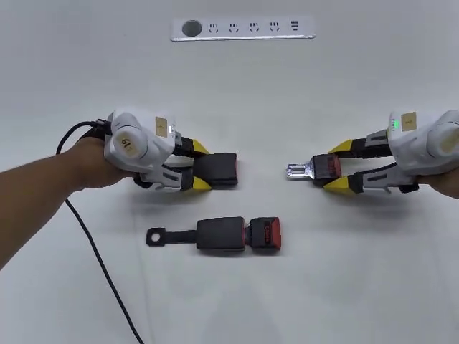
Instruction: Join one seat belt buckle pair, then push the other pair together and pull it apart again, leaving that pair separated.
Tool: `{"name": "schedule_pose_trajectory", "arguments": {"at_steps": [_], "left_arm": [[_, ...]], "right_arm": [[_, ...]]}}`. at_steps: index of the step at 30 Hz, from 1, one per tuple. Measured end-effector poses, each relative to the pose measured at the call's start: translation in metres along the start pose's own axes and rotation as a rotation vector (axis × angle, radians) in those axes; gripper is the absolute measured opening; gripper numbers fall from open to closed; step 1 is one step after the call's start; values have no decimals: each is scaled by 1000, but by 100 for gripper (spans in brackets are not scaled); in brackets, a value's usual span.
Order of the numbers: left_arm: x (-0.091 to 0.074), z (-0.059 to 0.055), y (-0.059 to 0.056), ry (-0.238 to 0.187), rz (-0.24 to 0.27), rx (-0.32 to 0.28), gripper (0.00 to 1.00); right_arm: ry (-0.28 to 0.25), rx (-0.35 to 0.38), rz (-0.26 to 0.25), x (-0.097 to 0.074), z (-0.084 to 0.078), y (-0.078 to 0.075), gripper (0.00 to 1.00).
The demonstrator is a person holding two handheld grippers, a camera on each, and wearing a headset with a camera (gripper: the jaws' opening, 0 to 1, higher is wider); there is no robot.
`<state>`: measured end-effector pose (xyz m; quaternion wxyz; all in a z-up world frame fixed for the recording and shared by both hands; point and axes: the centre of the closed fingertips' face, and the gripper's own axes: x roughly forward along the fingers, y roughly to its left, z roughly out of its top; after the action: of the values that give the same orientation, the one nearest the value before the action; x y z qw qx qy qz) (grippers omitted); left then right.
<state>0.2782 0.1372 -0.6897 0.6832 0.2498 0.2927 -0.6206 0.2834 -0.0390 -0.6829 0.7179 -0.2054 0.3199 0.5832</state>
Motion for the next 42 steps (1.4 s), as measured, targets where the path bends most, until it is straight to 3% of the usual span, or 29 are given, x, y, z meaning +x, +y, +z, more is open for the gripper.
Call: {"name": "schedule_pose_trajectory", "arguments": {"at_steps": [15,25,35,42], "left_arm": [[3,2,5,13,2,-9,33],[3,2,10,21,-7,2,33],[4,2,13,34,-14,13,33],[5,4,13,47,-20,17,33]], "right_arm": [[-29,-6,1,31,24,10,33],[-46,-7,2,45,38,6,33],[-37,-22,14,60,48,4,33],[-29,-30,15,71,53,11,33]]}}
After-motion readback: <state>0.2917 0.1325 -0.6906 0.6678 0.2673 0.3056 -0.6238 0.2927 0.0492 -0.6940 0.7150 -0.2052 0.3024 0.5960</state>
